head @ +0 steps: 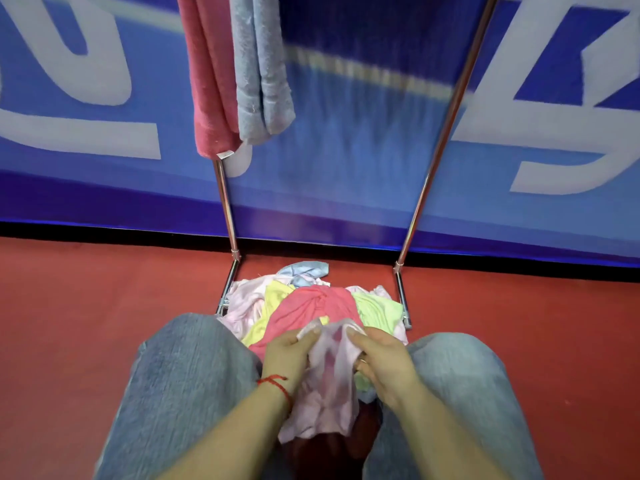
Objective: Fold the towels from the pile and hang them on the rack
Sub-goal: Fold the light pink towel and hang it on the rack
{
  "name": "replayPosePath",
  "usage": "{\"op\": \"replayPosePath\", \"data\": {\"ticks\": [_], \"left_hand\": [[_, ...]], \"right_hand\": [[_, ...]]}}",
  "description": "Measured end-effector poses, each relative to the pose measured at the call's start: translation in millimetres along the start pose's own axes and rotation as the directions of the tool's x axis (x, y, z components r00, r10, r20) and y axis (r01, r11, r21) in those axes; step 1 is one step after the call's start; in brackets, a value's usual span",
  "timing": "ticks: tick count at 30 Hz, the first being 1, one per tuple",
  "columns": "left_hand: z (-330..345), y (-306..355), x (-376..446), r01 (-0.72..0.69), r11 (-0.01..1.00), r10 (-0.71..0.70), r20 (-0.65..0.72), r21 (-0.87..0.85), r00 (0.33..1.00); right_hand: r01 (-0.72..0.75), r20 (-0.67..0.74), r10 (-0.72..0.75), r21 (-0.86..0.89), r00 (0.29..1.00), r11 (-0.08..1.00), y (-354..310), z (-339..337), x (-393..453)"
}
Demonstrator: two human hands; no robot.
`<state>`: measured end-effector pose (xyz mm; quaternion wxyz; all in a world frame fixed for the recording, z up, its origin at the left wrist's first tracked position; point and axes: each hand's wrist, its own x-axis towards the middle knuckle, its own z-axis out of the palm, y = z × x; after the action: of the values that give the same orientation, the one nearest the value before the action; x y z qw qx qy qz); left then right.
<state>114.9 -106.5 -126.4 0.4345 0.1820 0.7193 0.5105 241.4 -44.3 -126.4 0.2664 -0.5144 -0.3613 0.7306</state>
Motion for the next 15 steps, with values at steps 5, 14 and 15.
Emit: {"op": "replayPosePath", "data": {"ticks": [5, 14, 15], "left_hand": [[7, -6, 5, -0.025, 0.998, 0.037, 0.211, -0.062, 0.977], [4, -7, 14, -0.128, 0.985, 0.143, 0.130, -0.119, 0.981], [4, -6, 14, -0.133, 0.982, 0.150, 0.124, -0.137, 0.981]], "right_hand": [[0.054, -0.048, -0.057, -0.061, 0.997, 0.997, 6, 9, 3], [0.318, 0.000, -0.326, -0.214, 0.945, 0.924, 4, 17, -3], [0.330, -0.006, -0.341, -0.232, 0.940, 0.915, 6, 19, -3]]}}
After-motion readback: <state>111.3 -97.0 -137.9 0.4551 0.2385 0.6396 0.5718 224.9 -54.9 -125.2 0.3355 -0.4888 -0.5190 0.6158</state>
